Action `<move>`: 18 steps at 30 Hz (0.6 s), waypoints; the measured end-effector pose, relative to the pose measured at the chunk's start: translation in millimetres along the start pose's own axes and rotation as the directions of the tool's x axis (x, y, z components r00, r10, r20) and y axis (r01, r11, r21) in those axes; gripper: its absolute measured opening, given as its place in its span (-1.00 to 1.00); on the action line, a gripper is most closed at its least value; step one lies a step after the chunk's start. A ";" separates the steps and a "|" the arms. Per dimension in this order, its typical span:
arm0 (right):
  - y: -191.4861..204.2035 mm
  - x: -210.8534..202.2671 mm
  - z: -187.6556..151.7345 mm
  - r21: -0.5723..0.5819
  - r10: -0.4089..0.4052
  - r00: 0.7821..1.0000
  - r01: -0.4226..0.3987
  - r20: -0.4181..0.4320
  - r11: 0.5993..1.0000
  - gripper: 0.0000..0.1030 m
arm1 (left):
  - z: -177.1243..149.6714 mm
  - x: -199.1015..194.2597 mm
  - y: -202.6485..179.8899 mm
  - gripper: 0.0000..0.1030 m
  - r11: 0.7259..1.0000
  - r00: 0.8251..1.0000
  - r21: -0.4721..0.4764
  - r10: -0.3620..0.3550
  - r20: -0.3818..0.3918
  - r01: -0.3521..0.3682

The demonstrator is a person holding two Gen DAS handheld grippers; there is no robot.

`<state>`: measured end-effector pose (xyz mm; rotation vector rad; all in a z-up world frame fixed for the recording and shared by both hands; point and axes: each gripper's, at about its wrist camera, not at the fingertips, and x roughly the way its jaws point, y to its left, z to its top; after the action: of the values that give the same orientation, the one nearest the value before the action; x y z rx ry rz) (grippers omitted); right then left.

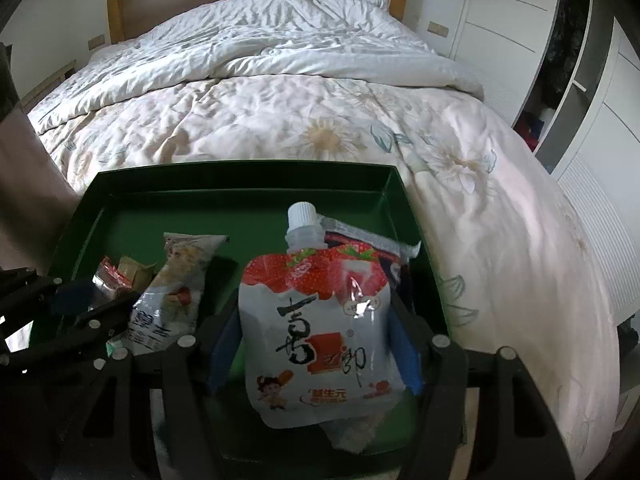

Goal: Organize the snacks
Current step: 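Lower wafer bar into tray and open left tool while right tool releases pouch there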

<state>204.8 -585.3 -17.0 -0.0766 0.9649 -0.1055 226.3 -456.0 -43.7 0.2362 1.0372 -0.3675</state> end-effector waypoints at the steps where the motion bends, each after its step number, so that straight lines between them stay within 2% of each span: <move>1: 0.1 1.1 0.2 -0.002 -0.002 1.000 0.002 0.003 1.000 1.00 | 0.9 2.2 -0.6 -0.62 1.000 1.000 0.000 -0.001 -0.004 0.001; 4: 1.7 4.7 1.8 -0.017 -0.012 1.000 0.012 0.010 1.000 1.00 | 3.4 7.1 -5.3 -0.61 1.000 1.000 0.006 0.005 0.005 -0.005; 7: 2.6 6.2 2.4 -0.031 -0.014 1.000 0.015 0.014 0.999 1.00 | 5.2 10.3 -7.2 -0.54 1.000 1.000 0.013 0.008 0.005 -0.008; 13: 2.5 6.6 3.2 -0.027 -0.012 1.000 0.012 0.011 1.000 1.00 | 5.6 11.2 0.7 -0.35 0.999 1.000 -0.031 -0.014 -0.007 0.014; 18: 1.9 6.2 3.2 -0.025 -0.011 1.000 0.011 0.011 1.000 1.00 | 2.7 8.7 0.4 -0.30 1.000 1.000 -0.023 -0.017 -0.014 0.016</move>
<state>211.0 -584.1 -20.4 -0.1057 0.9550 -0.1031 232.6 -458.2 -49.9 0.2098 1.0579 -0.3688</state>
